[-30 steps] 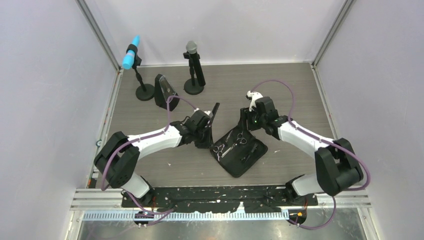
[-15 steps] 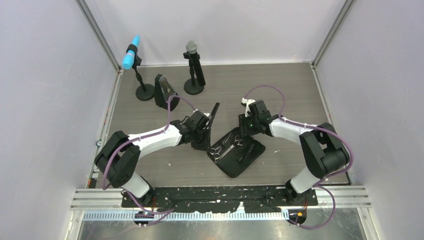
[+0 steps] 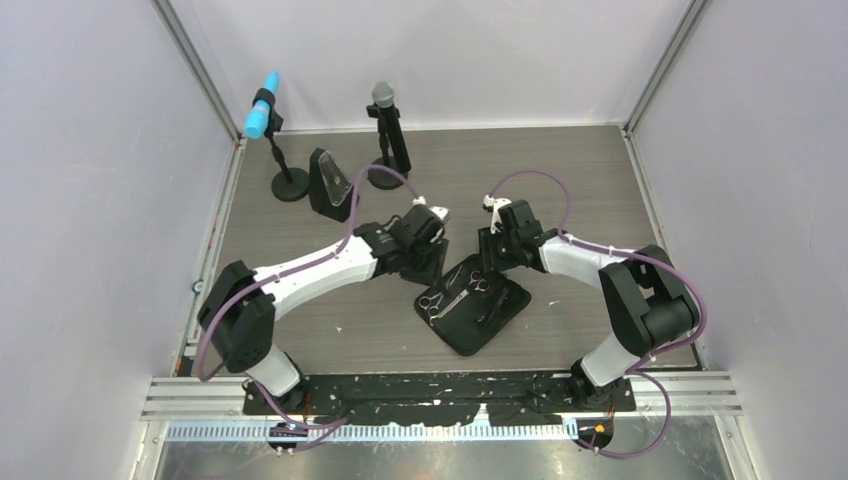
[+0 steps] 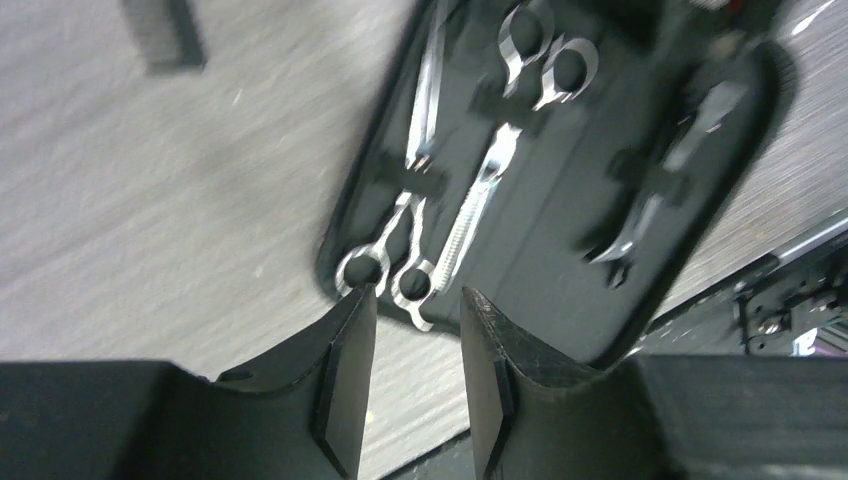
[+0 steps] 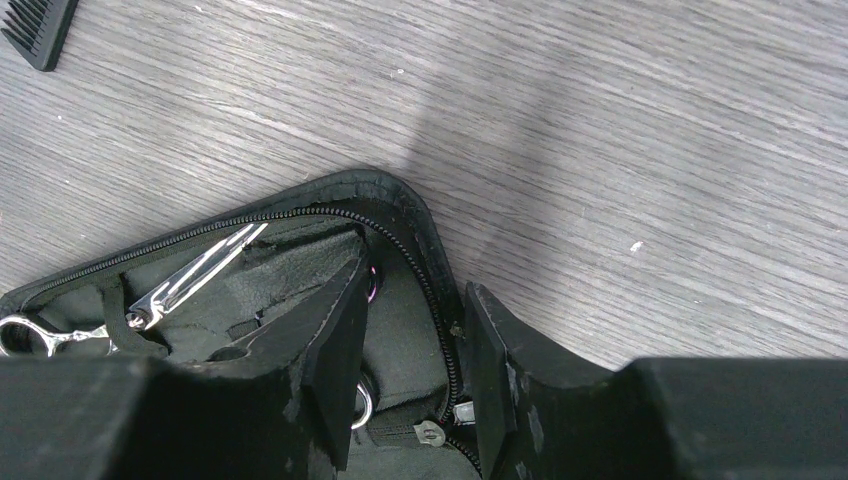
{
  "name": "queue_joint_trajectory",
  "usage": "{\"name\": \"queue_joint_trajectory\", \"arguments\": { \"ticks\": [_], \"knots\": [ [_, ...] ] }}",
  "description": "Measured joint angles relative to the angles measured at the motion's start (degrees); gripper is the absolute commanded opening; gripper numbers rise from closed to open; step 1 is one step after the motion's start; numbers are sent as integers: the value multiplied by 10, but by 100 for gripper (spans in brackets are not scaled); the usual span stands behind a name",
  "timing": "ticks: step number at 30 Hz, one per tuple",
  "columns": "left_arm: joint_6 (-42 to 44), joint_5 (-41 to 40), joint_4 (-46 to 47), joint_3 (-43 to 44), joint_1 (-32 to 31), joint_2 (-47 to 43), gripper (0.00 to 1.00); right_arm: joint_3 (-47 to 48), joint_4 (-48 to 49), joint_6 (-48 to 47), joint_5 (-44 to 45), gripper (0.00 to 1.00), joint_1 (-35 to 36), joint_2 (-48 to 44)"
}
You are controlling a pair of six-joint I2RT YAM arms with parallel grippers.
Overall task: Sort the hair-cutting tools
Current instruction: Place the scissors in the hairdressing tool bag, then adjust the haircut tool in the hairdressing tool bag.
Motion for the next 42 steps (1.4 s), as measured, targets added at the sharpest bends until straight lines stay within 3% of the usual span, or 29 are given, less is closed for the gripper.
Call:
{"name": "queue_joint_trajectory", "arguments": {
  "ticks": [8,23,33,42],
  "knots": [
    [50,-6,7,129,-26,135,38,0,1,-2,3,38,0,2],
    [100,-16,0,158,-26,219,39,10,8,-6,-10,29,-7,15],
    [110,-41,-19,195,-22,256,38,10,18,-9,-36,51,-10,18],
    [108,-51,-21,195,-23,257,27,7,12,-12,-42,53,-9,9]
  ]
}}
